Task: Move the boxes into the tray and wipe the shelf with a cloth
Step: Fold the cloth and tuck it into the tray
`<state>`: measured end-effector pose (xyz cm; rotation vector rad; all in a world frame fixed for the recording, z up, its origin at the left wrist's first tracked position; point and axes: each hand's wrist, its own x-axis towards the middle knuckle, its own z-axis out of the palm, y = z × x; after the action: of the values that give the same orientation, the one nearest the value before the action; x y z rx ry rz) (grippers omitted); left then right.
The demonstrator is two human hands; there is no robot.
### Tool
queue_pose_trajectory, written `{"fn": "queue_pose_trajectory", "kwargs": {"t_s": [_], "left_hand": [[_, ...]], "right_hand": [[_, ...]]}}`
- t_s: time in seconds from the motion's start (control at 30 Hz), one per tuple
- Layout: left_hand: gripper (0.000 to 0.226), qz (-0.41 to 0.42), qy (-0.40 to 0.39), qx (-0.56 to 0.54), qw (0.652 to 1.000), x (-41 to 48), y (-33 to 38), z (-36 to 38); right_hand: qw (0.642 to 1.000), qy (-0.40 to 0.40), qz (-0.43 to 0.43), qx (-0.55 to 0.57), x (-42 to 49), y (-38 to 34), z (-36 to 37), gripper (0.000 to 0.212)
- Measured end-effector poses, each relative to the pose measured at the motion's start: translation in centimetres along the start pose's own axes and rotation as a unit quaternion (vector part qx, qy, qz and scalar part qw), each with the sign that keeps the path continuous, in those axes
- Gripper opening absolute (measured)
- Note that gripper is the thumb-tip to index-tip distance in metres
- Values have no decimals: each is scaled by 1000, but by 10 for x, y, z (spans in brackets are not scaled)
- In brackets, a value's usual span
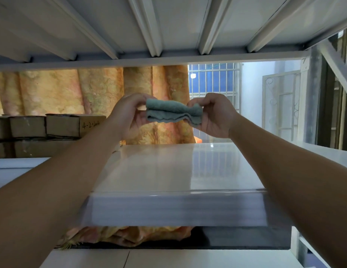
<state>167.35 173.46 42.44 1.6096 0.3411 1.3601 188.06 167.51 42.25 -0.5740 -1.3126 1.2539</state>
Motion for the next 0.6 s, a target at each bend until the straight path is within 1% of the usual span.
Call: {"fn": "queue_pose_trajectory", "kwargs": {"t_s": [0.03, 0.07, 0.1, 0.17, 0.23, 0.33, 0.4, 0.43, 0.5, 0.53, 0.6], "left_hand": [[23, -10, 11, 23, 1000, 0, -1, 0], [18, -20, 13, 63, 998, 1, -3, 0], [18, -27, 6, 110, 993, 2, -7, 0], [14, -28, -15, 173, 984, 2, -13, 0], [18, -40, -14, 168, 985, 1, -17, -2], [38, -70, -11, 134, 988, 2, -19, -11], [45, -91, -11, 135, 987, 3, -21, -15], [46, -100, -8, 137, 986, 3, -22, -16], [42, -108, -8, 146, 983, 3, -24, -19], [38, -107, -10, 152, 983, 3, -24, -19], [31, -93, -12, 160, 983, 2, -23, -19]], "right_hand": [[999, 2, 5, -44, 0, 1, 0, 27], [995, 9, 5, -100, 1, 2, -2, 31], [988, 17, -2, -155, 2, 4, -1, 30], [971, 38, -16, -235, 5, 9, 0, 18], [960, 72, -11, -270, 7, 14, 0, 16], [953, 96, -3, -288, 10, 19, -2, 35], [946, 101, 8, -307, 12, 22, -2, 41], [943, 106, 14, -316, 12, 23, -1, 39], [936, 116, 14, -332, 15, 25, 0, 25], [930, 124, 10, -345, 15, 26, 2, 17], [919, 142, -1, -368, 18, 28, 5, 11]]}}
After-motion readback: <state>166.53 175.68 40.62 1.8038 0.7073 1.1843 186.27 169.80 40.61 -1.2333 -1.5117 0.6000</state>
